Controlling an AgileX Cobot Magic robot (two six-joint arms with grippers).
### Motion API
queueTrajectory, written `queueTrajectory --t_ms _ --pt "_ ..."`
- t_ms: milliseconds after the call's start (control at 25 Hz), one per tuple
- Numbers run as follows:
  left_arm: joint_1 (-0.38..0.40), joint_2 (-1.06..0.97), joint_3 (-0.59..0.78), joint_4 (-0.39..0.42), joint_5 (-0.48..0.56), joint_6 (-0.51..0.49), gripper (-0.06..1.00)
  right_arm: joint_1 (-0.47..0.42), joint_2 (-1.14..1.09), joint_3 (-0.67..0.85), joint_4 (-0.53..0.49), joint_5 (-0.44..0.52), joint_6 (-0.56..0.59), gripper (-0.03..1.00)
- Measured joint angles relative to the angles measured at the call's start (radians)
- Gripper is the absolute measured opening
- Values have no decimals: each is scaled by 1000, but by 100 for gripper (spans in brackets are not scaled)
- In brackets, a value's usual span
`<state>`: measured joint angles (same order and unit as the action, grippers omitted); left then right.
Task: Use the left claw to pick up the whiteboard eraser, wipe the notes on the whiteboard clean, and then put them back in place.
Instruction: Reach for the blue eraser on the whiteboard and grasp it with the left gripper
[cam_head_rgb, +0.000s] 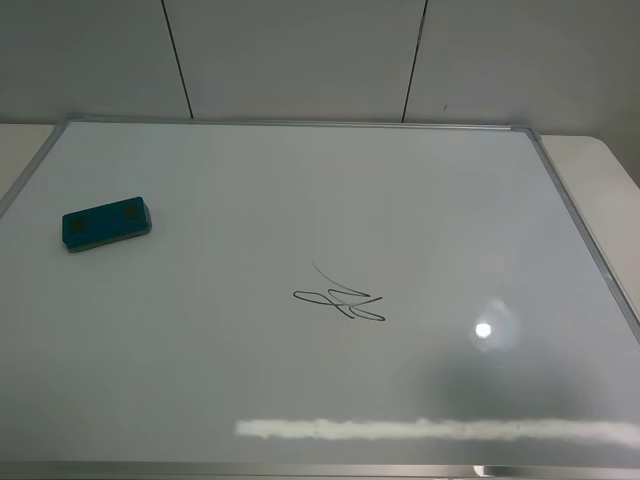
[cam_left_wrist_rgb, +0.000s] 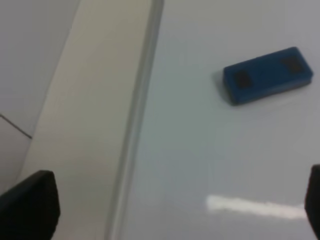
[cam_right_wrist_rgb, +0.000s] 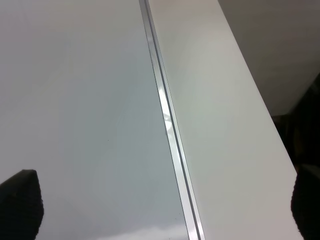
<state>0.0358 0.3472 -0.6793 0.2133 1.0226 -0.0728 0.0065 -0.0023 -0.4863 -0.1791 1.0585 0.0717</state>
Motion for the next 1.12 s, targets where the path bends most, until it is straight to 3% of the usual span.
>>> queueTrajectory --t_ms 280,600,800,1120 --pt "-12 263 -113 22 -3 108 99 0 0 0 0 0 0 99" --pt "-82 475 -206 80 -38 220 99 0 0 0 0 0 0 99" --pt "-107 565 -237 119 -115 308 99 0 0 0 0 0 0 99" --pt "-108 695 -240 96 -227 437 99 0 0 0 0 0 0 99"
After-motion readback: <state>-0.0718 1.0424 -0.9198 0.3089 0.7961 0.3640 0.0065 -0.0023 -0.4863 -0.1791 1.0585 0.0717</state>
